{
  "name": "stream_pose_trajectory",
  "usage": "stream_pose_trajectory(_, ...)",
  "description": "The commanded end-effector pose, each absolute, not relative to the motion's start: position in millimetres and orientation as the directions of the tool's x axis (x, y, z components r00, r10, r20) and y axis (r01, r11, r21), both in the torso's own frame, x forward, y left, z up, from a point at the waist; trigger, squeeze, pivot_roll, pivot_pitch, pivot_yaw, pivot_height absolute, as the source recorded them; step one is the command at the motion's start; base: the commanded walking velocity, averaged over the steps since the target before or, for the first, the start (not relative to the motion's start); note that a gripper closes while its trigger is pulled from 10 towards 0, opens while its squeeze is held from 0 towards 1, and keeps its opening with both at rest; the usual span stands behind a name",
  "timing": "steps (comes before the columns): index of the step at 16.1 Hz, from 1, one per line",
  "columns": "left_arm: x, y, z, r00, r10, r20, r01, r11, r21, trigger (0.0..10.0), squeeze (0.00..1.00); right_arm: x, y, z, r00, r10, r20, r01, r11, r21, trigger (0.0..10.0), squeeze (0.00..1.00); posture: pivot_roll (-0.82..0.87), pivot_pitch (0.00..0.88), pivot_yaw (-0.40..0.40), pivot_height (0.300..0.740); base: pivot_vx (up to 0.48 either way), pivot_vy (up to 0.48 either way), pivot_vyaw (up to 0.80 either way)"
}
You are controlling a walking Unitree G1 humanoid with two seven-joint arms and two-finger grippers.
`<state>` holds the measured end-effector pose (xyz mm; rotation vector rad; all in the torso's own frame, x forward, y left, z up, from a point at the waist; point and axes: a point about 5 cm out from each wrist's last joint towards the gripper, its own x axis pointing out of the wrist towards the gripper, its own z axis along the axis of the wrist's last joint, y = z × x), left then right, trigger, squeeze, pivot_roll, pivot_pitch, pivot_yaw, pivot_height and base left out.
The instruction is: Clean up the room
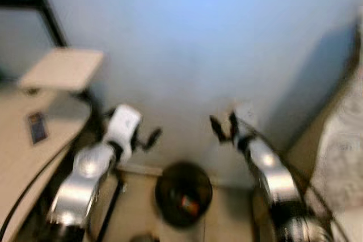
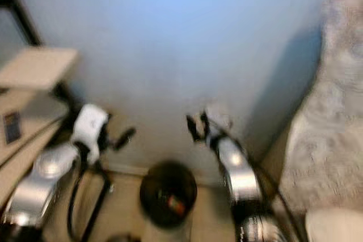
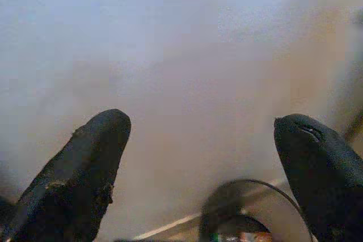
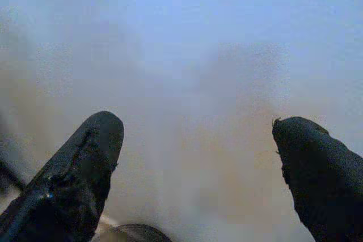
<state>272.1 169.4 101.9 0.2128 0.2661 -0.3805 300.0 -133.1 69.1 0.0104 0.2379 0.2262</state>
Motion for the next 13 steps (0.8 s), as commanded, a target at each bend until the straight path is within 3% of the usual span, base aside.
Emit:
stream_pose_trajectory(1, 272.0, 176.6, 106.0, 0.931, -0.254, -0.261, 0.294, 0.947, 0.128, 10.0, 0.0, 294.3, -136.9, 86.0, 0.967, 0.171, -0.191, -0.158, 0.984, 0.078, 10.0, 1.0, 0.1, 0.0, 0.009, 0.74, 0.0, 0.0, -0.77)
stream_pose_trajectory(4, 269.3, 172.4, 101.2, 0.925, -0.269, -0.269, 0.313, 0.94, 0.136, 10.0, 0.0, 284.4, -140.4, 85.7, 0.976, 0.126, -0.18, -0.11, 0.989, 0.097, 10.0, 1.0, 0.09, 0.0, 0.028, 0.74, 0.0, 0.0, -0.77)
stream_pose_trajectory(5, 269.5, 178.1, 107.5, 0.933, -0.251, -0.258, 0.296, 0.942, 0.155, 10.0, 0.0, 282.0, -151.7, 88.8, 0.976, 0.045, -0.212, -0.012, 0.988, 0.153, 10.0, 1.0, 0.1, 0.0, 0.022, 0.74, 0.0, 0.0, -0.8)
stream_pose_trajectory(7, 270.7, 180.9, 105.8, 0.938, -0.226, -0.261, 0.272, 0.949, 0.157, 10.0, 0.0, 278.3, -144.8, 88.0, 0.972, 0.089, -0.219, -0.059, 0.988, 0.14, 10.0, 1.0, 0.1, 0.0, 0.027, 0.74, 0.0, 0.0, -0.8)
stream_pose_trajectory(13, 258.8, 166.4, 98.9, 0.904, -0.299, -0.305, 0.366, 0.91, 0.193, 10.0, 0.0, 264.3, -136.2, 93.2, 0.952, 0.186, -0.245, -0.142, 0.972, 0.185, 10.0, 1.0, 0.09, 0.0, 0.036, 0.74, 0.0, 0.0, -0.8)
